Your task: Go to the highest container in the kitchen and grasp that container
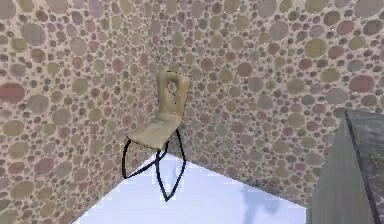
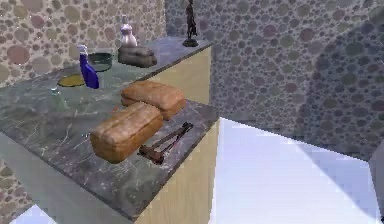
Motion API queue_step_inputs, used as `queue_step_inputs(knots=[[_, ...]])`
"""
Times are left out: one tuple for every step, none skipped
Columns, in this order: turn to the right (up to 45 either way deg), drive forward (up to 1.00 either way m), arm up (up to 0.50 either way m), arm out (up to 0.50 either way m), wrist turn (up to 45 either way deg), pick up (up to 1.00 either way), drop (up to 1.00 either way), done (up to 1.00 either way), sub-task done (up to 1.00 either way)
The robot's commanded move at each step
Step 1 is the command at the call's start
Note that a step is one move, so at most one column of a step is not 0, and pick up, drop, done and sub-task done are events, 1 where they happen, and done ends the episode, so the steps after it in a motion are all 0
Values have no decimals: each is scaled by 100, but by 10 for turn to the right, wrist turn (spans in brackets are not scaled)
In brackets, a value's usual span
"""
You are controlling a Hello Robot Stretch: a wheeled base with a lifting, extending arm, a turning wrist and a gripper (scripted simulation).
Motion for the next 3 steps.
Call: queue_step_inputs(knots=[[90, 0, 0, 0, 0, 0, 0, 0, 0], [0, 70, 0, 0, 0, 0, 0, 0, 0], [450, 0, 0, 0, 0, 0, 0, 0, 0]])
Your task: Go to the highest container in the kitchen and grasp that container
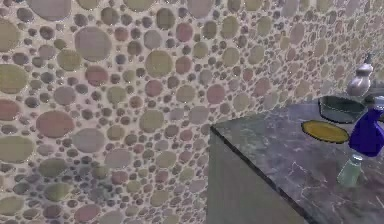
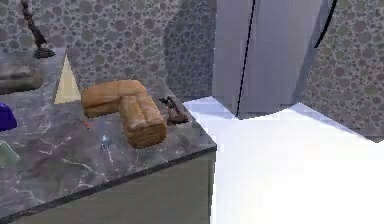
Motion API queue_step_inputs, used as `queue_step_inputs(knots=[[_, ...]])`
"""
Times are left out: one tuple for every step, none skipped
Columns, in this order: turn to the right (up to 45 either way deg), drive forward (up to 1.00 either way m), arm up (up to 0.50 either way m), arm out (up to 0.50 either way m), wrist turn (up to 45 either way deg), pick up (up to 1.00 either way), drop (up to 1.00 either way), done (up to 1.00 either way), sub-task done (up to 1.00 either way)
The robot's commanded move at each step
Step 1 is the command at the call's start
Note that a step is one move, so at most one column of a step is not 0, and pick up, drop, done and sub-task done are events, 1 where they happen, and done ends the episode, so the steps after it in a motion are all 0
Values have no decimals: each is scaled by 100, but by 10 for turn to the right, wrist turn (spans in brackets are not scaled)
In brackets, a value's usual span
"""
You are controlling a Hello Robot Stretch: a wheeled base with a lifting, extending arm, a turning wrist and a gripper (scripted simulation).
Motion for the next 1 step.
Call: queue_step_inputs(knots=[[-420, 0, 0, 0, 0, 0, 0, 0, 0]])
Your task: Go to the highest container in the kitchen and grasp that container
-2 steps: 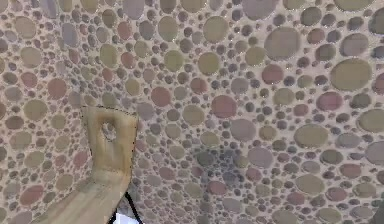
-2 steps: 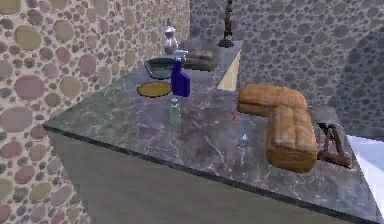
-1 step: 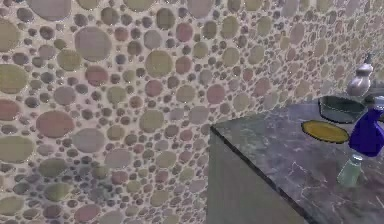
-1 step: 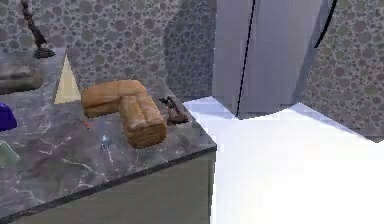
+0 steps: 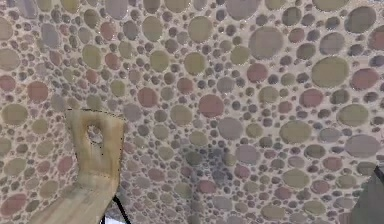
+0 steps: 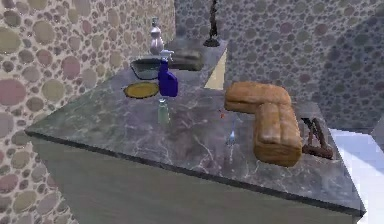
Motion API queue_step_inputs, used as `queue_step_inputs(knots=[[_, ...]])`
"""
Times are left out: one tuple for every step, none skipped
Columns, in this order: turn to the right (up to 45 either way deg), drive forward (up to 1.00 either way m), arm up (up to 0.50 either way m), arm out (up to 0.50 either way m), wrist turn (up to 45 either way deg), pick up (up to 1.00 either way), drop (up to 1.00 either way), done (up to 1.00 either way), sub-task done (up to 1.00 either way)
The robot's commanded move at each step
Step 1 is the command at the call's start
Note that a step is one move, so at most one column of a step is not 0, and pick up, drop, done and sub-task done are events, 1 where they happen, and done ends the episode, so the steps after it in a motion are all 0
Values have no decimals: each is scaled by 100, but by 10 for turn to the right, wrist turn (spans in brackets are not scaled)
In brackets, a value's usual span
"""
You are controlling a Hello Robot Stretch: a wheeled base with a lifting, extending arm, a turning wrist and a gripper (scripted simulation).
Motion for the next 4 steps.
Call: queue_step_inputs(knots=[[360, 0, 0, 0, 0, 0, 0, 0, 0], [0, 60, 0, 0, 0, 0, 0, 0, 0], [120, 0, 0, 0, 0, 0, 0, 0, 0], [0, 10, 0, 0, 0, 0, 0, 0, 0]])
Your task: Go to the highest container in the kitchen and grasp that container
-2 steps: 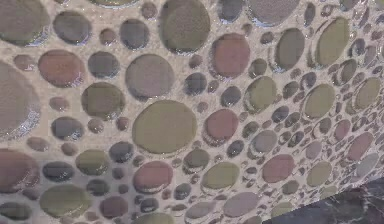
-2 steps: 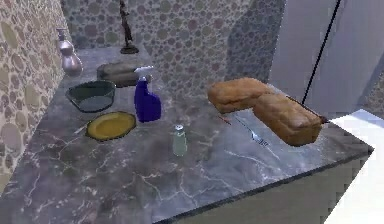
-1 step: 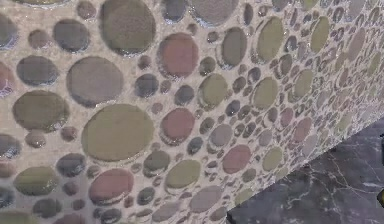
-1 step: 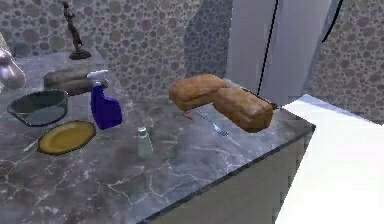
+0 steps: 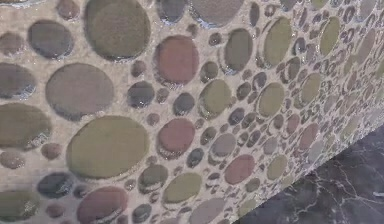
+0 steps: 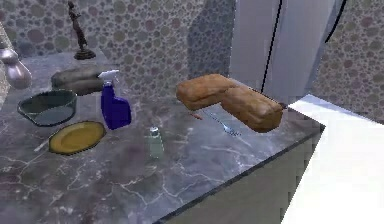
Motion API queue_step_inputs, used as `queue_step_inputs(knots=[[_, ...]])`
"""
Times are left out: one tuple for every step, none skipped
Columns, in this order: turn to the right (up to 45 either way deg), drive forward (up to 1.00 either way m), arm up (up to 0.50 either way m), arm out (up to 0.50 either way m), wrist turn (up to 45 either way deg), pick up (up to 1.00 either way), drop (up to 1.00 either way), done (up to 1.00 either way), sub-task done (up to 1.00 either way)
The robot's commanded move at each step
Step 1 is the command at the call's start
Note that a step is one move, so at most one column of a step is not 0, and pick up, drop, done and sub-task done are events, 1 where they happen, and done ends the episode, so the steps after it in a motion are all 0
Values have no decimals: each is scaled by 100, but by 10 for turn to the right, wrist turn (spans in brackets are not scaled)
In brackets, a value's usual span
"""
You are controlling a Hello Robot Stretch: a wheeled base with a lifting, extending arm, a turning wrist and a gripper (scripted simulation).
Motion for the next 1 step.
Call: queue_step_inputs(knots=[[30, 0, 0, 0, 0, 0, 0, 0, 0]])
